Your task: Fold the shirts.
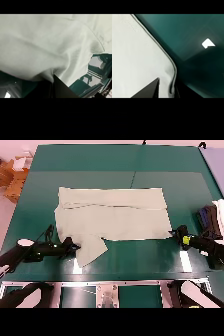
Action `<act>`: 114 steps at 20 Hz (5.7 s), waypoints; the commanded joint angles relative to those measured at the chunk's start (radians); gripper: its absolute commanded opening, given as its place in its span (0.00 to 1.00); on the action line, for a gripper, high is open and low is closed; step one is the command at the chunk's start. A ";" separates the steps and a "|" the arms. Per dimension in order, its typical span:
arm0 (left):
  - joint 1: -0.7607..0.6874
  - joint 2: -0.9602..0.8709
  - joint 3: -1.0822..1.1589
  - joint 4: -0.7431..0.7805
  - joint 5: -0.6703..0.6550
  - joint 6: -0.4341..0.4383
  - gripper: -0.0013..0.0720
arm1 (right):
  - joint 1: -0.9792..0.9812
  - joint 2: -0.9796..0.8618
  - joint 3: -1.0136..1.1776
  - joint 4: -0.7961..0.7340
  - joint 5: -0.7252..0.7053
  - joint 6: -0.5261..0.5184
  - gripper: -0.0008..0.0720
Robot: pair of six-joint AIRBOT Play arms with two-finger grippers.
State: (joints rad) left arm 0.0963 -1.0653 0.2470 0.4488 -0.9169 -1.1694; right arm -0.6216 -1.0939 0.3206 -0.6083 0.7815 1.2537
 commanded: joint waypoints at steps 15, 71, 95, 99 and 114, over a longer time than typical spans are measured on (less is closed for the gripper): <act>0.000 -0.006 0.626 0.387 -0.290 -0.255 0.06 | 0.066 -0.037 0.418 -0.080 0.155 0.106 0.03; -0.135 -0.792 1.576 0.196 -0.339 -0.156 0.26 | 0.262 -1.130 1.715 -0.124 0.684 0.074 0.03; -0.617 -1.218 1.846 -0.055 -0.182 -0.209 0.06 | 0.323 -0.560 1.674 -0.136 0.905 0.180 0.03; -0.465 -1.112 1.844 -0.131 -0.416 -0.192 0.06 | 0.391 -0.560 1.664 -0.124 0.858 0.199 0.03; 0.181 -0.719 1.789 -0.033 -0.631 -0.198 0.06 | 1.288 -1.046 1.664 -0.062 -0.252 0.343 0.45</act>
State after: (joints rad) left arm 0.2256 -1.8042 2.0686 0.4110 -1.5181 -1.4017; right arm 0.5125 -2.0106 1.9839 -0.7013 0.8566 1.5887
